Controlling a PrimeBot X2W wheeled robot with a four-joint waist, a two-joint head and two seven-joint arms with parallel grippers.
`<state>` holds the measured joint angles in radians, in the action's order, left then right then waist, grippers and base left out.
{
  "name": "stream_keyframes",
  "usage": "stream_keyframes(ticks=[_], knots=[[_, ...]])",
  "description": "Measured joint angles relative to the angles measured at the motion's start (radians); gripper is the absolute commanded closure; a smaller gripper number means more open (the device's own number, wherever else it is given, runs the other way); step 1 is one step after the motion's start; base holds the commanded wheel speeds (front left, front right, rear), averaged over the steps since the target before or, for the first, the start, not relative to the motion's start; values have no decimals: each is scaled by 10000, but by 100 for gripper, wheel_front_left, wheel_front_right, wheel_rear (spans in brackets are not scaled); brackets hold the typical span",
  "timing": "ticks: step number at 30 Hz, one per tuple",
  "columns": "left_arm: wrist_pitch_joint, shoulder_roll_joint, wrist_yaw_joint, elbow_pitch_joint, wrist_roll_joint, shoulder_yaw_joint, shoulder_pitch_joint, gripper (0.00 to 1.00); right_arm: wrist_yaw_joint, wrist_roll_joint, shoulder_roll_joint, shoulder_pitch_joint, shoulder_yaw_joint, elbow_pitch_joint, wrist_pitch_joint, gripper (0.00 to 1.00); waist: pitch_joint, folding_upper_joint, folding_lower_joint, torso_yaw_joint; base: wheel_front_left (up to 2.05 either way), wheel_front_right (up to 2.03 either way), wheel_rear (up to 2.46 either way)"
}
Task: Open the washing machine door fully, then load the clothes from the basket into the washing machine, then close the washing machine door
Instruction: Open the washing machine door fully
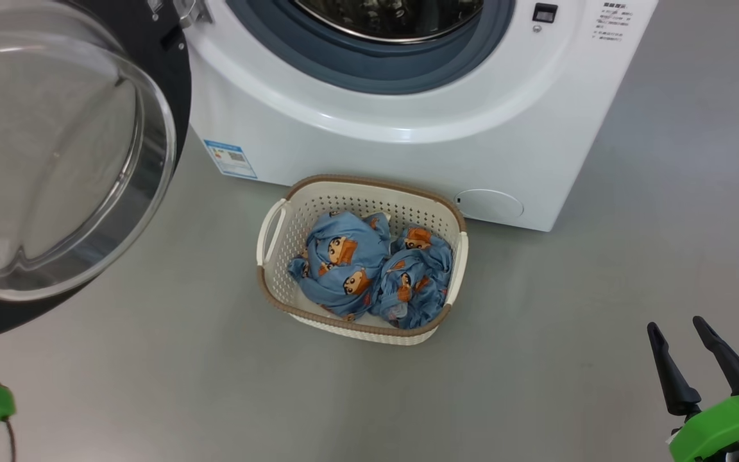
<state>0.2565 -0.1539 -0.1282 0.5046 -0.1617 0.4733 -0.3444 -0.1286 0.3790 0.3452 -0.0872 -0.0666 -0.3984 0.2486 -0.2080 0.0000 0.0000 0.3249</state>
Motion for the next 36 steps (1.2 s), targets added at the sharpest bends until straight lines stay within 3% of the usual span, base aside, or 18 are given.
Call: stream_keyframes(ticks=[12, 24, 36], knots=[[-2, 437, 0, -1076, -336, -1825, 1364, 0, 0, 0, -270, 223, 128, 4, 0, 0, 399, 0, 1, -601, 0, 0, 0], [-2, 326, -2, -1695, -790, -3329, 1998, 0, 0, 0, -368, 223, 280, 31, 0, 0, 588, 0, 1, -1649, 0, 0, 0], [-2, 69, 0, -2080, -1294, -4126, 2266, 0, 0, -13, -579, 244, 458, 100, 0, 0, 669, 0, 1, -2795, 0, 0, 0]])
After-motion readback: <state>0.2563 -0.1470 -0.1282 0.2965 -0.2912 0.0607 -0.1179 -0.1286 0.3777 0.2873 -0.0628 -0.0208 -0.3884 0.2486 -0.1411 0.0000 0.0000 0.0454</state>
